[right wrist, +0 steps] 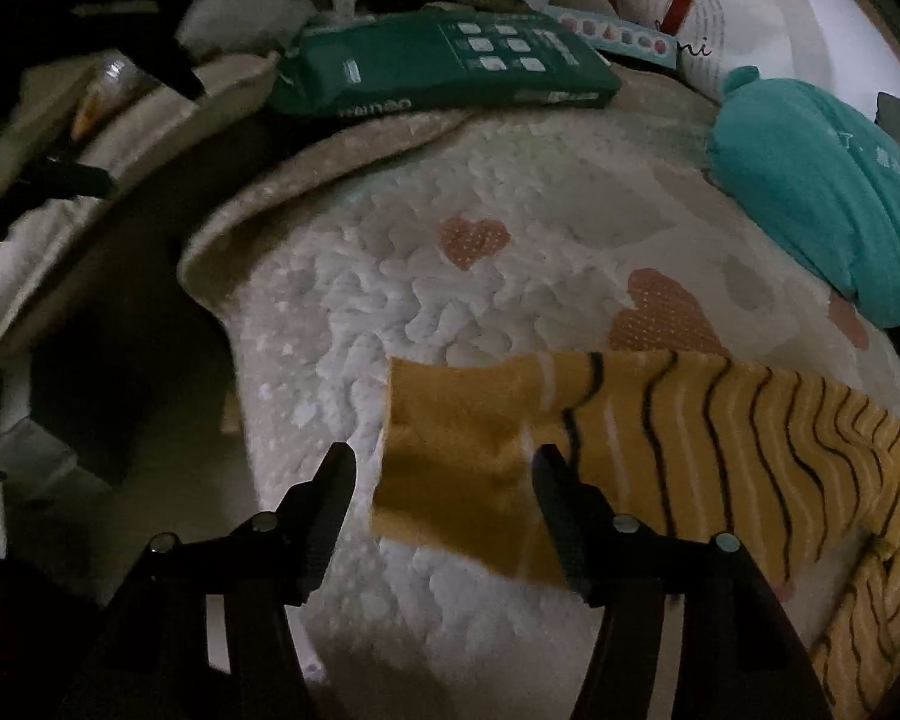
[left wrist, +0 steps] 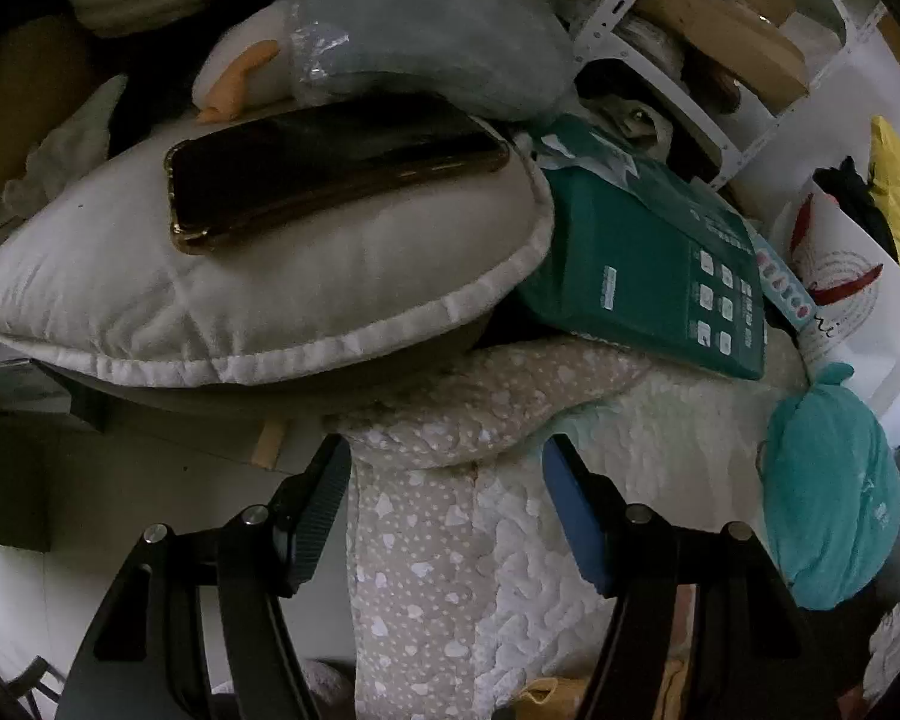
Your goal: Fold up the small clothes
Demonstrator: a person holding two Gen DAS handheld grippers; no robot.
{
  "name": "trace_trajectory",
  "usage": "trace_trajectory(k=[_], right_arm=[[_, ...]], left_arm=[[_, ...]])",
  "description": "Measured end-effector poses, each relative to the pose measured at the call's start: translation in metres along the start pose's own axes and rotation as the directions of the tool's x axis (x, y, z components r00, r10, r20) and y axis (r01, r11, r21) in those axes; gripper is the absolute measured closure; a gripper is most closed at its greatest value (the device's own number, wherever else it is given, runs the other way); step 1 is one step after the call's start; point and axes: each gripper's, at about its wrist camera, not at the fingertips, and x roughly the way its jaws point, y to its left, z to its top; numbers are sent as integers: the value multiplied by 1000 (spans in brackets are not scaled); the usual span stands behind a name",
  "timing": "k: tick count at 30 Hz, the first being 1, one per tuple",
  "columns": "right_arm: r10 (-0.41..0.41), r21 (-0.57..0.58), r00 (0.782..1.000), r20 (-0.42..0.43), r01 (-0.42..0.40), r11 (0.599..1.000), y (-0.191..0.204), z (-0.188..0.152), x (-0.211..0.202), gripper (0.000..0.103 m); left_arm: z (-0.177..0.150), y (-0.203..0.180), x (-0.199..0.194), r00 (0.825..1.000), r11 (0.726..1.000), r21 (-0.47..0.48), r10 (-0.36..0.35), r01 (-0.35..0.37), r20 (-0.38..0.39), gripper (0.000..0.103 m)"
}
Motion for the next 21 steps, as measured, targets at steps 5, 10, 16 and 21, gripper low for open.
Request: trace_trajectory(k=[5,10,16,21], right_arm=[[5,206,999,-34,2,979,-43,13,-2,94],[-48,445,993,112,-7,895,-149,8,-88,94],[-323,719,943,77,171,673,-326,-88,-203,94],[-435,869,896,-91,285,404,-424,-194,-248,94]], left_arm=[[-9,-15,-1,1000,998,53,-19,20,-7,37],[-36,-54,-2,997,982,177,-64,69,-34,37],[-91,-117,-6,983,919,356,-134,170,-125,37],[-155,-172,-8,965,828,506,-152,242,-214,37]])
